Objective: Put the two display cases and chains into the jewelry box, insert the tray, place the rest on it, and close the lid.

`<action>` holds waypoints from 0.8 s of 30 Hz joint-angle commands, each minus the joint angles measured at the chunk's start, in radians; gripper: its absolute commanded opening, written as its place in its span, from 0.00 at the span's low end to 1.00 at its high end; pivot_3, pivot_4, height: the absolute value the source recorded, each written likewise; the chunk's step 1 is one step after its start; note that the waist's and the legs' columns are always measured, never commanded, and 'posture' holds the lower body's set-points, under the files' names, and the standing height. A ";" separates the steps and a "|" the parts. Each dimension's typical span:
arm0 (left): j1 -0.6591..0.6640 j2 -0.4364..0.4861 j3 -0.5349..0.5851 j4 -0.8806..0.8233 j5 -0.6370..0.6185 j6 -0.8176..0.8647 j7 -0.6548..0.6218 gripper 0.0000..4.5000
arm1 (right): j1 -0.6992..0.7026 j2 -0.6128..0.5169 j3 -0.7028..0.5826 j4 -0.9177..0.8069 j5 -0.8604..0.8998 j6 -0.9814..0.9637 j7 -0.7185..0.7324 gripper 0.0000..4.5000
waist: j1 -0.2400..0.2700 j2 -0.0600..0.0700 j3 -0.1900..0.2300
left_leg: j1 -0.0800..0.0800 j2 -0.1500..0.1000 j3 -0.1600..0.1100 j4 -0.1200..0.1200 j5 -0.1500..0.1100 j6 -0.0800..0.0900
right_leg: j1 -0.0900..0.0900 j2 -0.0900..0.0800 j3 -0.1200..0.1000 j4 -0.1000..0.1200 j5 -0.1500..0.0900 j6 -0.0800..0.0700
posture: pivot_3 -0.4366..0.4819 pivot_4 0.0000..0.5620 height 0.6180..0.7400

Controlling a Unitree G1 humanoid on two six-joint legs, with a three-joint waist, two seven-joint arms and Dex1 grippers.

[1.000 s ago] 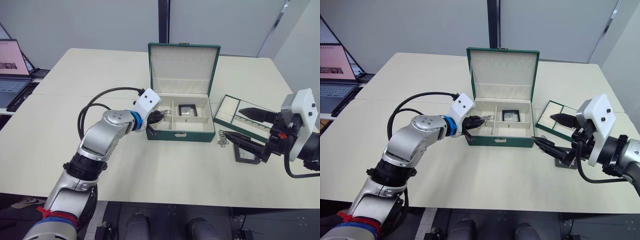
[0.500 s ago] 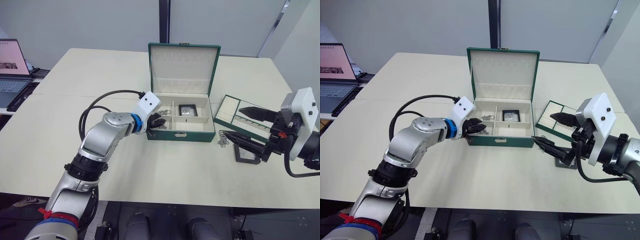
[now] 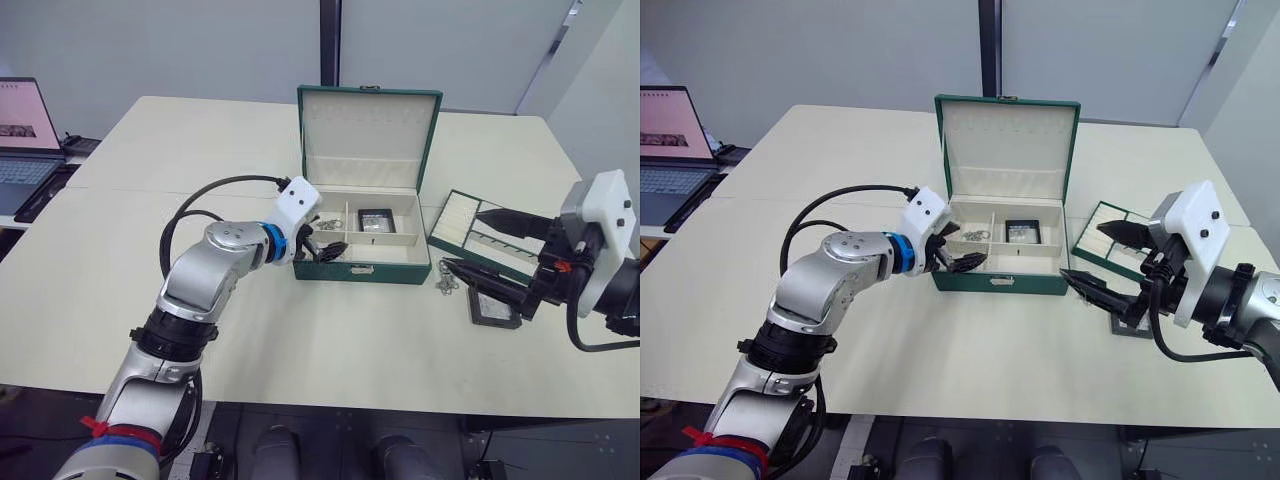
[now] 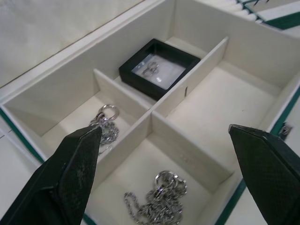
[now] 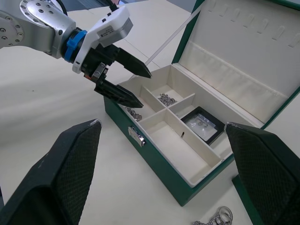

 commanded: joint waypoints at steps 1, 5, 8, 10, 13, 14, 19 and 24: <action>0.004 0.009 0.090 -0.099 -0.112 -0.042 -0.103 0.99 | -0.025 -0.009 0.003 0.006 -0.020 -0.026 0.014 1.00 | -0.001 0.000 0.000 | 0.000 0.000 0.000 0.000 0.000 0.000 | 0.000 0.000 0.000 0.000 0.000 0.000 | 0.48 0.27 1.00; 0.053 0.077 0.199 -0.196 -0.257 -0.003 -0.212 0.99 | -0.019 -0.005 0.020 0.006 -0.033 -0.024 0.025 1.00 | -0.002 0.000 0.000 | 0.000 0.000 0.000 0.000 0.000 0.000 | 0.000 0.000 0.000 0.000 0.000 0.000 | 0.48 0.27 1.00; 0.158 0.185 0.329 -0.275 -0.368 0.021 -0.293 0.99 | 0.029 0.012 0.030 -0.027 -0.029 -0.018 0.026 1.00 | -0.013 0.001 -0.001 | 0.001 0.001 0.000 0.000 0.000 0.000 | 0.000 0.000 0.000 0.000 0.000 0.000 | 0.48 0.27 1.00; 0.252 0.266 0.400 -0.314 -0.403 0.034 -0.326 0.99 | 0.086 0.036 0.042 -0.062 -0.025 -0.018 0.014 1.00 | -0.015 0.001 -0.001 | 0.001 0.002 0.000 -0.001 0.000 0.000 | 0.000 0.001 0.000 0.000 0.000 0.000 | 0.48 0.27 1.00; 0.393 0.306 0.523 -0.351 -0.461 0.018 -0.337 0.99 | 0.183 0.076 0.069 -0.111 -0.048 -0.027 0.006 1.00 | -0.012 0.001 -0.001 | 0.001 0.001 -0.001 -0.001 0.000 0.000 | 0.000 0.000 -0.001 0.000 0.000 0.000 | 0.48 0.27 1.00; 0.426 0.303 0.548 -0.354 -0.469 0.006 -0.328 0.99 | 0.205 0.087 0.076 -0.121 -0.058 -0.032 0.006 1.00 | -0.009 0.001 -0.001 | 0.001 0.001 -0.001 0.000 0.000 0.000 | 0.000 0.000 -0.001 0.000 0.000 0.000 | 0.48 0.27 1.00; 0.659 0.297 0.631 -0.357 -0.437 -0.146 -0.399 0.99 | 0.337 0.136 0.129 -0.160 -0.133 -0.048 0.015 1.00 | -0.007 0.001 -0.001 | 0.001 0.001 -0.002 0.000 -0.001 0.002 | 0.002 -0.001 -0.003 0.000 0.000 0.000 | 0.48 0.27 1.00; 0.886 0.309 0.692 -0.332 -0.404 -0.273 -0.498 0.99 | 0.482 0.154 0.153 -0.190 -0.226 -0.072 0.048 1.00 | -0.011 0.001 -0.002 | 0.001 0.002 -0.002 -0.001 -0.001 0.002 | 0.001 0.000 -0.002 0.000 0.000 0.000 | 0.48 0.27 1.00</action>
